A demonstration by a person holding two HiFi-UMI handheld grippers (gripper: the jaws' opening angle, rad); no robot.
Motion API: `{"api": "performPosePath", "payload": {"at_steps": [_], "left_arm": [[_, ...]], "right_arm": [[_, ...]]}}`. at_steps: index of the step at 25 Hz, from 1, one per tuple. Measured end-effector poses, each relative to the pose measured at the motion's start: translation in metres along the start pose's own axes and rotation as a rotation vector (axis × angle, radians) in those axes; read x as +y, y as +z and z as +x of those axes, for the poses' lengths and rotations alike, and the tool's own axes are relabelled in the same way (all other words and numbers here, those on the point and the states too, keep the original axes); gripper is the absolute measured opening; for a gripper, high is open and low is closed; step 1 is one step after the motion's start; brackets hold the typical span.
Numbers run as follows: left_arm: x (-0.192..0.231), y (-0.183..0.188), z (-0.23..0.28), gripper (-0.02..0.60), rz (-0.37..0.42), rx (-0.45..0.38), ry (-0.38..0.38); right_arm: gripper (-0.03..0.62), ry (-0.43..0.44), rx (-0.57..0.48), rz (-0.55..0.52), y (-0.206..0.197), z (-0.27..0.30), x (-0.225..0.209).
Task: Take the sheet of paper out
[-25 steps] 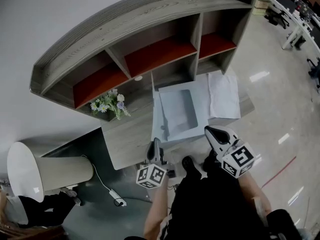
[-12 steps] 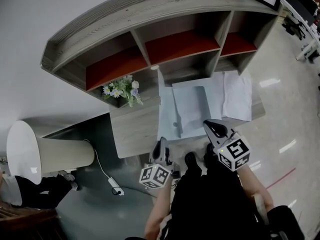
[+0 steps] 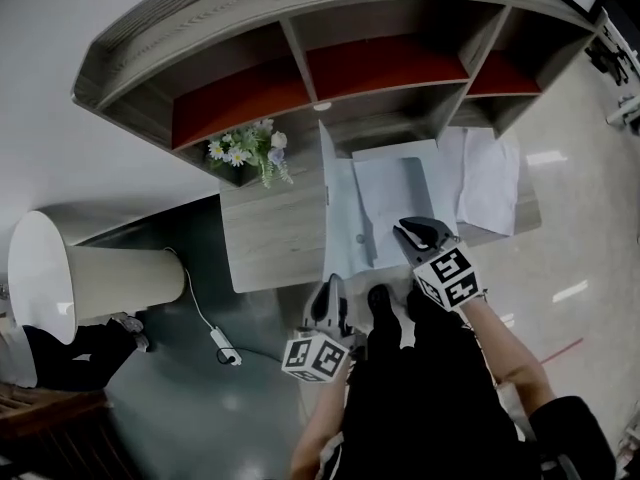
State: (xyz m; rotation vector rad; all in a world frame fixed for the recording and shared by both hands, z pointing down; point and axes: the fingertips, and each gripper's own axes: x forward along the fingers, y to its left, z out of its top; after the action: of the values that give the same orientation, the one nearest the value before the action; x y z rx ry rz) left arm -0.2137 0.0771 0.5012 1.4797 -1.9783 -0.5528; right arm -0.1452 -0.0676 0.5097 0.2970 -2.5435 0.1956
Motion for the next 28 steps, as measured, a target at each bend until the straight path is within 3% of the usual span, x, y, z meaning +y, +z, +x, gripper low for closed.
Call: {"api": "performPosePath", "payload": {"at_steps": [15,28], "left_arm": [[-0.003,-0.010,-0.017,0.017,0.004,0.004,0.012],[-0.007,-0.017,-0.022,0.015,0.023,0.008,0.024]], "right_arm": [[0.105,0.079,0.269,-0.049,-0.081,0.101,0.002],[0.173,0.100,0.440,-0.101,-0.119,0.152,0.000]]}}
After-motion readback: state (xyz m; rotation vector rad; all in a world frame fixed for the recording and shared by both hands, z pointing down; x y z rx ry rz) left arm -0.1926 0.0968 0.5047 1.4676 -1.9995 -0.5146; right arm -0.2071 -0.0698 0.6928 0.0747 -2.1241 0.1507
